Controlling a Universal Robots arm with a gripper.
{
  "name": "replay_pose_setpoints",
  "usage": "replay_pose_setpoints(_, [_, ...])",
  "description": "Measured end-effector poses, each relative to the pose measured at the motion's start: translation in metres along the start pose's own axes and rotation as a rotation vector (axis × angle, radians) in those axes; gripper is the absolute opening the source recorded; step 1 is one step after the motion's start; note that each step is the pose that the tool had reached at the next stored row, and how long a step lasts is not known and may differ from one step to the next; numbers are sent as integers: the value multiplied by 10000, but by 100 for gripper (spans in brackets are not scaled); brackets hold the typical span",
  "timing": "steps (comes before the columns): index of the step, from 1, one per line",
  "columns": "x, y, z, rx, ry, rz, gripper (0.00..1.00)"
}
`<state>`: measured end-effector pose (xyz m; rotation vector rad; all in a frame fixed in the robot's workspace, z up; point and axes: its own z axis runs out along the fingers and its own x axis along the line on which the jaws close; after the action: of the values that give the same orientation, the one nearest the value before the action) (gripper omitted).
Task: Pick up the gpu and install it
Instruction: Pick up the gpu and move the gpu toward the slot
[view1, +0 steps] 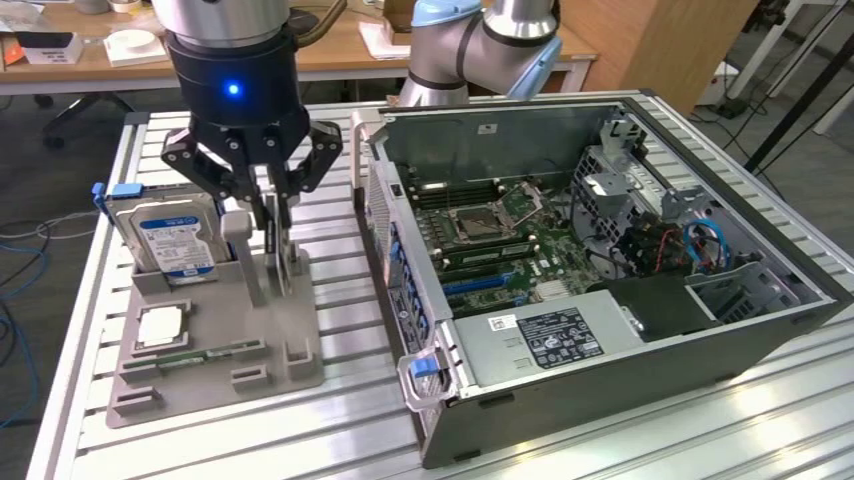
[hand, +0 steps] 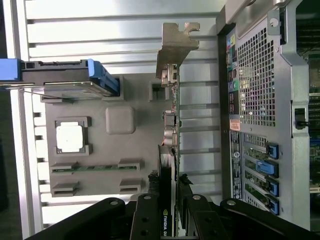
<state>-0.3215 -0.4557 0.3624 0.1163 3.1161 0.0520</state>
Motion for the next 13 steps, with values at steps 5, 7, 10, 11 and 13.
replay_pose_setpoints(5, [0, 1, -23, 10, -1, 0, 26])
replay_pose_setpoints(7, [0, 1, -32, 14, -1, 0, 26])
replay_pose_setpoints(10, [1, 1, -43, 22, -1, 0, 26])
replay_pose_setpoints(11, [1, 1, -46, 24, -2, 0, 26])
replay_pose_setpoints(13, [2, 1, -54, 31, -2, -1, 26])
